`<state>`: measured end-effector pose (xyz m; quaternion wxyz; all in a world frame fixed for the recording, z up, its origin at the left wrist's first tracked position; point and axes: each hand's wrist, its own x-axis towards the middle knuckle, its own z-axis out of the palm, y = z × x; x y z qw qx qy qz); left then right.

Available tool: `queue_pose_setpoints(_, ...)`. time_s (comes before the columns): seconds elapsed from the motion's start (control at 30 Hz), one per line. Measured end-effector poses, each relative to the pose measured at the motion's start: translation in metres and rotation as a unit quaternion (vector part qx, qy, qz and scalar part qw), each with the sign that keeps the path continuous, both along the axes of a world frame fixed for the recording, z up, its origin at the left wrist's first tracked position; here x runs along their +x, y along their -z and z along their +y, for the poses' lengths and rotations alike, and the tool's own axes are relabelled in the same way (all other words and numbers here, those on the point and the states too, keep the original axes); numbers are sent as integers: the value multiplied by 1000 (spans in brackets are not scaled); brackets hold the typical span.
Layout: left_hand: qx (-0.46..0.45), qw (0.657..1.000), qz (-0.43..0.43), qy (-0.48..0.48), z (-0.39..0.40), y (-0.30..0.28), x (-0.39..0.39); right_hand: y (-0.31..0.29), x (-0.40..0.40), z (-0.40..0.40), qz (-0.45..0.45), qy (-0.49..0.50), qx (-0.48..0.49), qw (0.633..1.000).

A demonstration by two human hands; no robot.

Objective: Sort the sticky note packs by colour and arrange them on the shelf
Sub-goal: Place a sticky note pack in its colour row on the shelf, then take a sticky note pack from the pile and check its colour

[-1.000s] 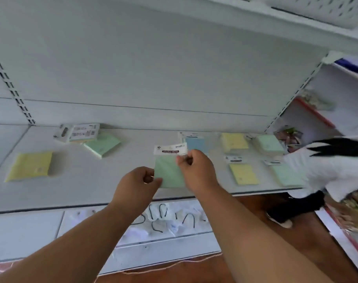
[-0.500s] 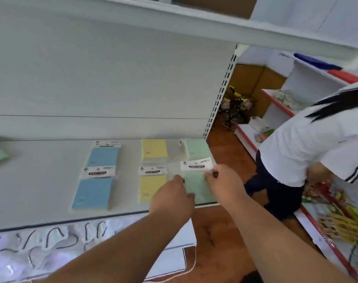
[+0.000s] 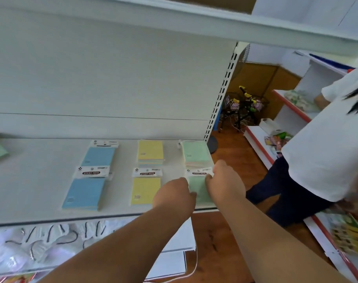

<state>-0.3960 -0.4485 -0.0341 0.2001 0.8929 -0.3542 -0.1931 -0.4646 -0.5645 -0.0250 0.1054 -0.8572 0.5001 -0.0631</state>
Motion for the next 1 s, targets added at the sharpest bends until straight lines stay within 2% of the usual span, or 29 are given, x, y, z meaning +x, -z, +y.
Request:
queue_pose_setpoints(0.17,-49,998,10,-45,23,-5,14,-13,14,32,-70,-84,2,994)
queue_pose_setpoints(0.3,-69,992,2,-109,70,-12,46,-19,57,69,-130,-147,11,981)
queue_pose_setpoints(0.63,-90,950,-35,-296,277,-11,202,-24,236,239,-192,-291,36,937)
queue_pose_setpoints(0.83,-88,940,-16,-330,394,1,309,-5,365,366,-119,-361,57,923)
queue_pose_setpoints(1.0,-107,944,37,-308,436,5,357,6,436,407,-34,-364,18,930)
